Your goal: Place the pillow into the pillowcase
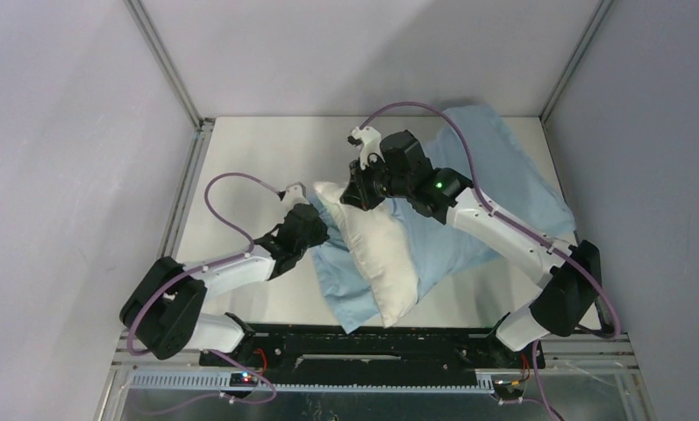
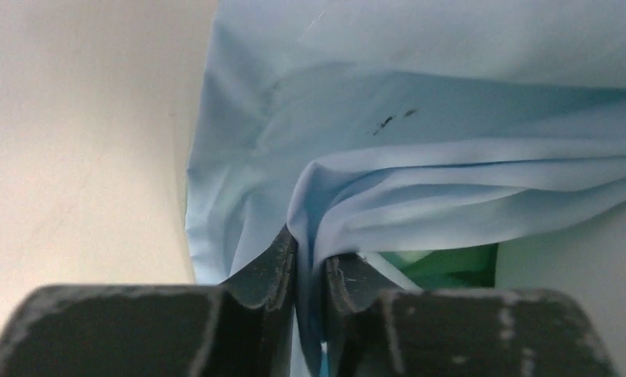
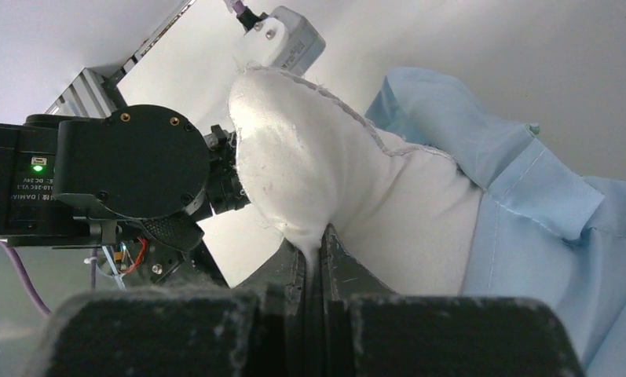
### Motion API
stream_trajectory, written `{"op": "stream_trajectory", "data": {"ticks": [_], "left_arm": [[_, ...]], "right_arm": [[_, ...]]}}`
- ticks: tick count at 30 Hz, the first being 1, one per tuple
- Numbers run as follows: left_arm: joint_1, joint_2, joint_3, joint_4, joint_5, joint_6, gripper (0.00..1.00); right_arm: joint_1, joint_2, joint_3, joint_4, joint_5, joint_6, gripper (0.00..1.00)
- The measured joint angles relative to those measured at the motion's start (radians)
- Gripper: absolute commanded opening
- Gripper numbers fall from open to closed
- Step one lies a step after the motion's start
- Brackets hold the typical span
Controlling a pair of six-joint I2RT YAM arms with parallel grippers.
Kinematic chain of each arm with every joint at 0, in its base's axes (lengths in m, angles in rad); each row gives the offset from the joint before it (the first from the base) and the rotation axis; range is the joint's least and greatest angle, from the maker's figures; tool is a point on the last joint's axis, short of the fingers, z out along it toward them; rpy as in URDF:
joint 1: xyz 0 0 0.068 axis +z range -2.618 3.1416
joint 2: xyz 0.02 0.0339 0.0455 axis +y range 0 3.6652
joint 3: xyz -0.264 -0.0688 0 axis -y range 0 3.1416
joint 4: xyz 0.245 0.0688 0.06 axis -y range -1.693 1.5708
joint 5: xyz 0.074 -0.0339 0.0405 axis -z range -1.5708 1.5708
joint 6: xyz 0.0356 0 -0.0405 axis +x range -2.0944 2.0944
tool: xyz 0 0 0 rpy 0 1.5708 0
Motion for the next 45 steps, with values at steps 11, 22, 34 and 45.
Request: {"op": "stream_trajectory", "data": {"ticks": [11, 22, 34, 45], "left_arm": [[0.139, -0.204, -0.001, 0.021, 0.08, -0.027, 0.0], [0.233, -0.355, -0.001, 0.027, 0.272, 0.006, 0.0], [0.141, -0.666, -0.001, 0.072, 0.364, 0.176, 0.0], [0.117, -0.655, -0.051, -0.088, 0.196, 0.109, 0.22]], "right_arm": [[0.045, -0.032, -0.027, -0.05, 0.07, -0.066, 0.0], [0.111, 0.152, -0.008, -0.039, 0.12, -0.058, 0.0], [0.044, 0.441, 0.326, -0.241, 0.262, 0.108, 0.0], [0.007, 0.494, 0.369, -0.293, 0.298, 0.164, 0.0]]}}
